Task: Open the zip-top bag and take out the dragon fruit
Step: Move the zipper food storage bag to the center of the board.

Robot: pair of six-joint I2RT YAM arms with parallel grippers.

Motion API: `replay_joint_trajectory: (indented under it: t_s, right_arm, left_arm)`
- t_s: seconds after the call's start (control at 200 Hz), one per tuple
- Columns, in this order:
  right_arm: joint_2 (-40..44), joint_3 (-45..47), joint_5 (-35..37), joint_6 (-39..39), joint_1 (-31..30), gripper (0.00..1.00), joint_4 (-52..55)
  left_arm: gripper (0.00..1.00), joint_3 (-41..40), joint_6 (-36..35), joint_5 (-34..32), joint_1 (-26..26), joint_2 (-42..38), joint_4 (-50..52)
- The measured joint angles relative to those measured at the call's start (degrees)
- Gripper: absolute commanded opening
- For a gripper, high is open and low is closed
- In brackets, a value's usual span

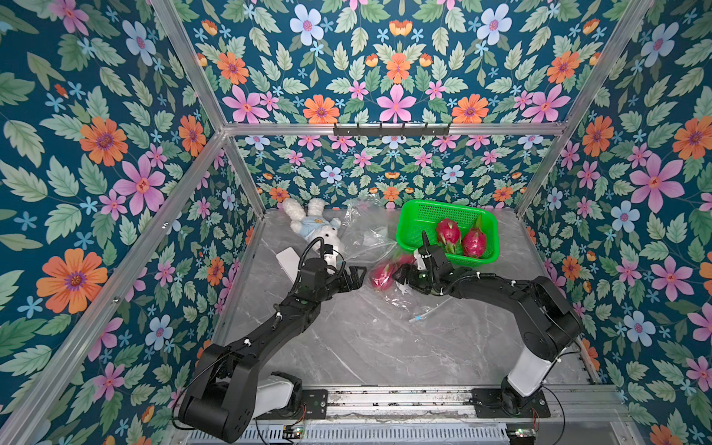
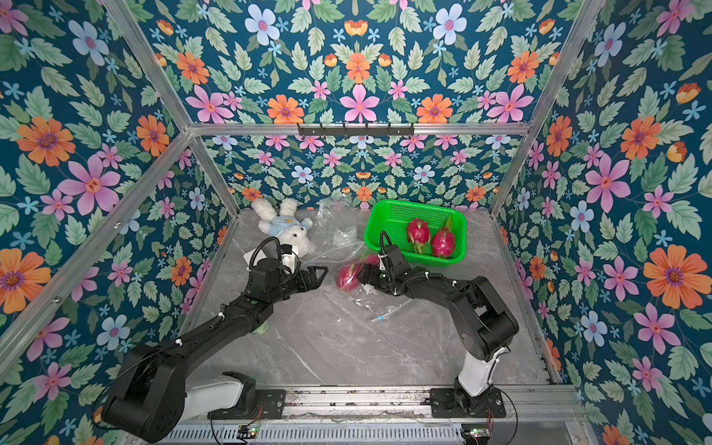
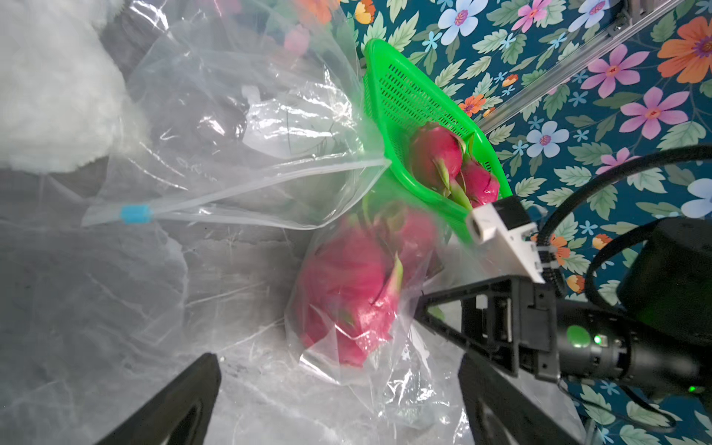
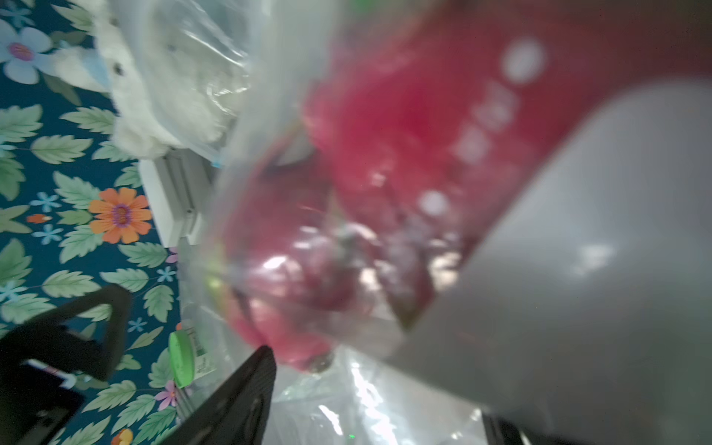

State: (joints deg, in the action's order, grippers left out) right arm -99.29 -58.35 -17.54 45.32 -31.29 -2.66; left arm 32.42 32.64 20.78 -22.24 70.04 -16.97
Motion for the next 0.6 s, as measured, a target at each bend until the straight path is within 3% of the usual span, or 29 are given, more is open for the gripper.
replay_joint_trajectory:
  t_s: [0.135, 0.365, 0.6]
  right_arm:
    - [7.26, -0.2, -0.04, -4.24, 0.0, 0.81, 4.42]
    - [21.53, 4.15, 3.19, -10.62, 0.0, 0.76, 18.01]
    - [33.27, 18.16, 4.39, -2.38, 0.13, 0.68, 25.03]
  left_arm:
    - [0.93, -1.18, -0.46, -0.48, -1.14, -0.98, 0.31]
    - [0.91, 0.0, -7.08, -2.1, -3.23, 0.15, 0.13]
    - [0.9, 0.44, -12.79, -4.61, -8.35, 1.01, -1.99]
